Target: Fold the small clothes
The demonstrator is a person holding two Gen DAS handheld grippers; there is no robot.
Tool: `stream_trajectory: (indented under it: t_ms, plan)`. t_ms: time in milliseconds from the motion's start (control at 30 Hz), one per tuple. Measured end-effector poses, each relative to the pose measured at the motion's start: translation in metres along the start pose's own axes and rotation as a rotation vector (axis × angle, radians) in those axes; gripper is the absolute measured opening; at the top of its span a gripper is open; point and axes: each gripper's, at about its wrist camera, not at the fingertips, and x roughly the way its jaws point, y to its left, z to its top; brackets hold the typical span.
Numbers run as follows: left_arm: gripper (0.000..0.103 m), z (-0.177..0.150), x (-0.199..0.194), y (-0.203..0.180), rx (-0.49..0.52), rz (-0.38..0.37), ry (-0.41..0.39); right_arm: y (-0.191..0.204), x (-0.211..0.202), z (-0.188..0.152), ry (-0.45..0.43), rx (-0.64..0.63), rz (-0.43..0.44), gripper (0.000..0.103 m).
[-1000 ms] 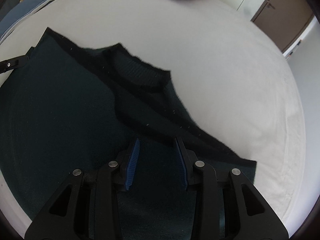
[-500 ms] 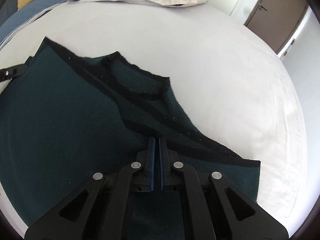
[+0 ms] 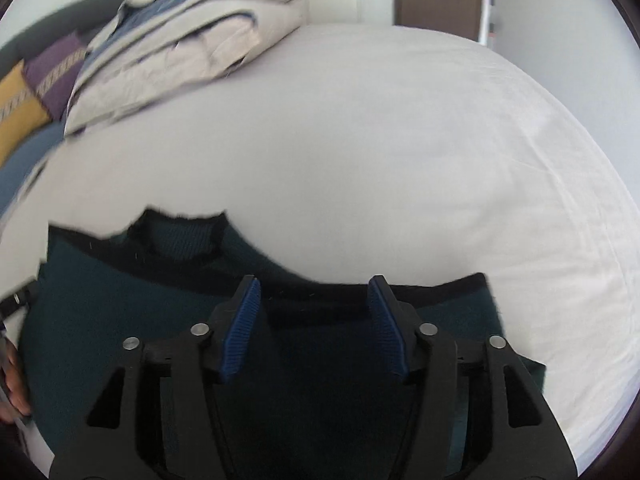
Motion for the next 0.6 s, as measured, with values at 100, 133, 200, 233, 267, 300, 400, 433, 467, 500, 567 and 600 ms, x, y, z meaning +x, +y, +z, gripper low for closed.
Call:
stream_trajectory:
  t_ms: [100,133,200,233,267,300,400,433,467,500,567,600]
  plan:
    - [0.068,0.0,0.0,0.0,0.002,0.001,-0.001,-0.058,-0.021,0.006,-0.036,0.165,-0.047,0.055]
    - [0.068,0.0,0.0,0.0,0.002,0.002,-0.001,-0.071,-0.02,0.005,-0.032,0.184,-0.039,0.055]
    - [0.068,0.0,0.0,0.0,0.005,0.006,-0.002,-0.084,-0.026,0.003,-0.018,0.172,-0.045,0.055]
    - [0.068,0.0,0.0,0.0,0.007,0.008,-0.002,-0.085,-0.026,-0.003,-0.016,0.15,-0.065,0.055]
    - [0.068,0.0,0.001,-0.001,0.01,0.011,-0.002,-0.083,-0.017,-0.006,-0.008,0.129,-0.088,0.055]
    - [0.069,0.0,0.001,-0.002,0.015,0.014,-0.002,-0.086,-0.015,-0.012,0.002,0.122,-0.111,0.055]
    - [0.07,-0.001,0.001,-0.004,0.026,0.021,-0.002,-0.097,-0.001,-0.033,0.034,0.169,-0.089,0.055]
    - [0.07,-0.001,0.002,-0.004,0.028,0.022,-0.001,-0.098,0.005,-0.034,0.046,0.174,-0.092,0.055]
    - [0.07,-0.001,0.001,-0.004,0.028,0.023,-0.001,-0.092,0.018,-0.031,0.057,0.161,-0.088,0.055]
    - [0.07,-0.001,0.001,-0.004,0.028,0.022,-0.001,-0.086,0.029,-0.03,0.076,0.132,-0.09,0.055]
    - [0.07,0.0,0.001,-0.004,0.03,0.022,-0.001,-0.072,0.048,-0.029,0.132,0.059,-0.12,0.053]
    - [0.07,-0.001,0.002,-0.004,0.031,0.023,-0.002,-0.065,0.054,-0.028,0.136,0.02,-0.129,0.038]
